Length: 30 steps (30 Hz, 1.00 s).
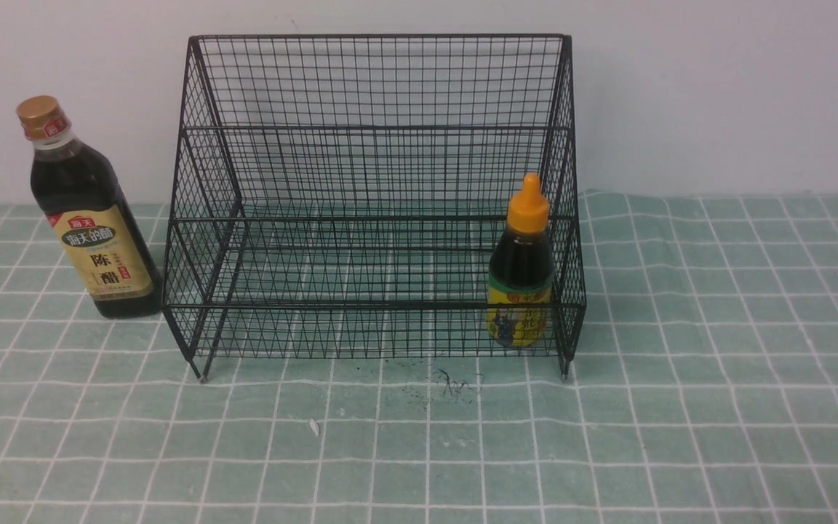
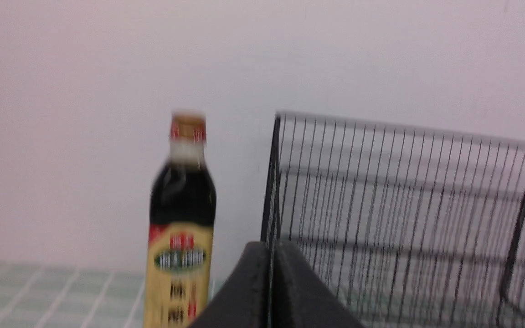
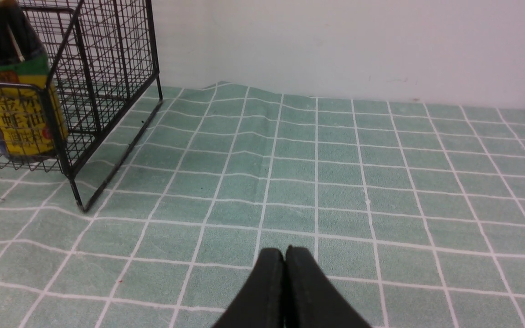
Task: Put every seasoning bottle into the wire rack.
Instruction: Use the left arm to grab the condiment bottle closest to it
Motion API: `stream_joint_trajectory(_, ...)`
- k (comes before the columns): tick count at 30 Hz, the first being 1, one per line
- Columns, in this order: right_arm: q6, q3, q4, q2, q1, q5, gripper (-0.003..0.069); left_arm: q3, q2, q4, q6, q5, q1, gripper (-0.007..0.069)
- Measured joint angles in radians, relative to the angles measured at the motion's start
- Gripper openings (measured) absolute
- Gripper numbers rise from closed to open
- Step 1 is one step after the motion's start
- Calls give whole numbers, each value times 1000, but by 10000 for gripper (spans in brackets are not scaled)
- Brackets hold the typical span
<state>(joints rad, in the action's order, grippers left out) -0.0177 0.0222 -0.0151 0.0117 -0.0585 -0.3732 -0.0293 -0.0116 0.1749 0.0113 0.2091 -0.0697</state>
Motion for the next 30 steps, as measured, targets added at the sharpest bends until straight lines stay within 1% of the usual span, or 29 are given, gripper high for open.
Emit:
stream_joint_trajectory(2, 0, 0, 0, 0, 0, 0, -13, 0, 0, 2, 0, 150, 0, -3)
stream_joint_trajectory(4, 0, 0, 0, 0, 0, 0, -13, 13, 27, 4, -2, 200, 0, -3)
stream_joint_trajectory(7, 3, 0, 0, 0, 0, 0, -13, 65, 98, 4, -4, 203, 0, -3)
stream_joint_trajectory(9, 18, 0, 0, 0, 0, 0, -13, 170, 241, -8, -5, 172, 0, 11)
stream_joint_trajectory(10, 18, 0, 0, 0, 0, 0, -13, 170, 253, -9, -5, 169, 0, 13)
stream_joint_trajectory(11, 18, 0, 0, 0, 0, 0, -13, 237, 338, -23, -5, 148, 0, 30)
stream_joint_trajectory(14, 18, 0, 0, 0, 0, -1, -13, 354, 527, -60, -11, 123, 0, 94)
stream_joint_trajectory(15, 18, 0, 0, 0, 0, -1, -13, 362, 539, -62, -11, 122, 0, 100)
stream_joint_trajectory(16, 18, 0, 0, 0, 0, -1, -13, 429, 645, -65, -20, 113, 0, 158)
stream_joint_trajectory(17, 18, 0, 0, 0, 0, -1, -13, 451, 678, -62, -28, 111, 0, 179)
stream_joint_trajectory(19, 18, 0, 0, 0, 0, -1, -13, 527, 788, -36, -61, 109, 7, 264)
stream_joint_trajectory(20, 18, 0, 0, 0, 0, -1, -13, 534, 806, -28, -67, 107, 10, 272)
stream_joint_trajectory(21, 18, 0, 0, 0, 0, -1, -13, 579, 858, 1, -86, 107, 23, 326)
stream_joint_trajectory(24, 18, 0, 0, 0, 0, -1, -13, 664, 979, 79, -124, 107, 76, 431)
stream_joint_trajectory(25, 18, 0, 0, 0, 0, -1, -13, 675, 986, 82, -124, 107, 80, 437)
stream_joint_trajectory(27, 18, 0, 0, 0, 0, -1, -13, 743, 1083, 107, -133, 107, 118, 490)
stream_joint_trajectory(30, 18, 0, 0, 0, 0, -1, -13, 818, 1191, 113, -138, 107, 132, 515)
